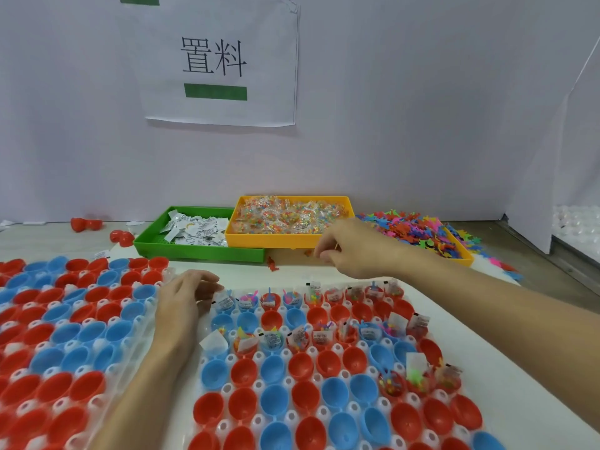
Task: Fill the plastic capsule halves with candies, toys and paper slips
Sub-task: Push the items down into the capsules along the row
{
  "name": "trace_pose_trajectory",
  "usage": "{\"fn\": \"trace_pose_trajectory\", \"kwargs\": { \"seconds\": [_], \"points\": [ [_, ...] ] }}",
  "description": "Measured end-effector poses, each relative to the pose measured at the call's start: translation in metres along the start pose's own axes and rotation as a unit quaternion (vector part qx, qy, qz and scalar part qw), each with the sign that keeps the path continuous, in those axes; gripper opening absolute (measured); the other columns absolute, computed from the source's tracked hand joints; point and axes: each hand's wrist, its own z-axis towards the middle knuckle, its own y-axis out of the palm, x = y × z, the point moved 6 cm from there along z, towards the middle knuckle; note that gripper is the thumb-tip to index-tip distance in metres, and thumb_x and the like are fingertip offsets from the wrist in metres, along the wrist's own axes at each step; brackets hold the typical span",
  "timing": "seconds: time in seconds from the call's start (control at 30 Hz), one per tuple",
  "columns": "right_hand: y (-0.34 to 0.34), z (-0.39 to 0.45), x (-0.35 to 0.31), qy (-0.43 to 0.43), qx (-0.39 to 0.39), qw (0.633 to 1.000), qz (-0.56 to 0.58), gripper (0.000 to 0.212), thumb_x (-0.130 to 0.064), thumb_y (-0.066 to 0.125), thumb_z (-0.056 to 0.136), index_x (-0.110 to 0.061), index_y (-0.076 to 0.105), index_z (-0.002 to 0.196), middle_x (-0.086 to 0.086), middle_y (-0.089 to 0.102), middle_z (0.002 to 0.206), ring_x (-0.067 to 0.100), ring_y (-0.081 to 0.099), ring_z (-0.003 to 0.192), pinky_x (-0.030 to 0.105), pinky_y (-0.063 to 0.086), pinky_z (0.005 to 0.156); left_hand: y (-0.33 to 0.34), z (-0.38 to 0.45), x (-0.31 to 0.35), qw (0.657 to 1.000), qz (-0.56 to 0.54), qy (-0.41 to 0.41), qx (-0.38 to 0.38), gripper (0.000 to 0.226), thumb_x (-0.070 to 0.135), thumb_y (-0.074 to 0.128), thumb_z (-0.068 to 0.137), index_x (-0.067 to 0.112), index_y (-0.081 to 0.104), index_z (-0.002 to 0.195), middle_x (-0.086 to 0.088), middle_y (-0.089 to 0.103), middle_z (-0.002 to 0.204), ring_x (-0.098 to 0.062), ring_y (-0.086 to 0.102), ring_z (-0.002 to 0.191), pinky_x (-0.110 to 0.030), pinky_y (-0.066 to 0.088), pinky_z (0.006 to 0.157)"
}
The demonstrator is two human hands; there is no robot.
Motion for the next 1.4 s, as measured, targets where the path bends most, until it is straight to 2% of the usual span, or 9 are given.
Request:
{"fn": "trace_pose_trajectory", "kwargs": {
  "seconds": [0.23,0.37,0.63,0.73,0.8,0.87,0.97,1.2,1.4],
  "points": [
    [0.033,0.038,0.012,0.009,-0.090,0.990,-0.104,0.017,-0.021,0.072,0.092,-0.009,0.077,0.104,0.000,0.070,0.091,0.020,0.067,0.087,0.034,0.057,0.079,0.001,0.002,-0.002,1.000,-0.008,-0.002,-0.002,0.031,0.010,0.043,0.098,0.005,0.067,0.079,-0.004,0.068,0.070,-0.016,0.062,0.071,-0.030,0.046,0.066],
    [0.041,0.046,0.013,-0.003,-0.109,0.989,-0.102,0.026,-0.028,0.078,0.086,-0.013,0.076,0.109,0.002,0.069,0.101,0.021,0.066,0.092,0.036,0.057,0.083,0.001,0.003,-0.003,1.000,-0.020,-0.003,-0.002,0.032,0.008,0.043,0.098,0.004,0.067,0.077,-0.004,0.068,0.068,-0.016,0.062,0.069,-0.031,0.047,0.067],
    [0.050,0.048,0.010,-0.040,-0.124,0.985,-0.114,0.010,-0.017,0.073,0.089,-0.009,0.079,0.088,0.000,0.073,0.082,0.016,0.067,0.073,0.035,0.060,0.068,0.002,0.003,-0.001,1.000,-0.015,0.001,-0.002,0.034,0.007,0.042,0.099,0.002,0.067,0.077,-0.014,0.067,0.074,-0.023,0.062,0.074,-0.036,0.047,0.071],
    [0.050,0.047,0.008,-0.063,-0.122,0.984,-0.117,0.032,-0.003,0.061,0.084,-0.006,0.056,0.053,0.007,0.048,0.052,0.021,0.038,0.047,0.035,0.038,0.050,0.002,0.002,0.000,1.000,-0.014,0.000,-0.002,0.033,0.007,0.041,0.099,0.002,0.067,0.079,-0.015,0.067,0.076,-0.024,0.062,0.076,-0.035,0.048,0.071],
    [0.048,0.045,0.005,-0.077,-0.107,0.985,-0.109,0.033,0.001,0.053,0.082,-0.005,0.043,0.052,0.014,0.034,0.053,0.022,0.024,0.052,0.034,0.031,0.054,0.002,0.003,0.000,1.000,-0.013,-0.002,-0.003,0.033,0.007,0.041,0.099,0.002,0.067,0.079,-0.016,0.067,0.078,-0.025,0.062,0.077,-0.035,0.048,0.071],
    [0.043,0.044,0.007,-0.068,-0.081,0.989,-0.101,0.023,-0.002,0.053,0.084,-0.001,0.057,0.062,0.016,0.049,0.057,0.021,0.036,0.053,0.034,0.043,0.059,0.001,0.004,0.000,1.000,-0.009,-0.004,-0.004,0.032,0.007,0.041,0.100,0.003,0.066,0.080,-0.017,0.067,0.081,-0.025,0.062,0.078,-0.035,0.048,0.071],
    [0.027,0.033,0.010,-0.069,-0.042,0.994,-0.074,0.013,-0.009,0.057,0.086,-0.012,0.063,0.075,-0.003,0.058,0.064,0.015,0.051,0.062,0.036,0.054,0.077,0.001,0.005,-0.001,1.000,0.016,-0.002,-0.009,0.029,0.006,0.044,0.100,0.004,0.067,0.081,-0.018,0.068,0.085,-0.024,0.061,0.079,-0.031,0.048,0.070],
    [-0.013,-0.027,0.020,-0.084,0.082,0.992,0.055,0.008,-0.006,0.069,0.082,-0.010,0.067,0.076,-0.002,0.067,0.069,0.010,0.064,0.061,0.022,0.053,0.060,0.002,0.007,-0.003,0.999,0.046,0.003,-0.018,0.027,0.007,0.046,0.099,0.008,0.068,0.084,-0.016,0.069,0.087,-0.022,0.061,0.080,-0.028,0.046,0.069],
    [-0.025,-0.092,0.005,-0.074,-0.095,0.993,0.005,0.014,-0.023,0.072,0.090,-0.029,0.073,0.077,-0.017,0.069,0.071,0.003,0.065,0.067,0.015,0.050,0.063,0.002,0.004,-0.003,0.998,0.059,0.008,-0.016,0.028,0.006,0.046,0.099,0.011,0.068,0.083,-0.013,0.069,0.087,-0.019,0.062,0.079,-0.027,0.047,0.068]
  ]
}}
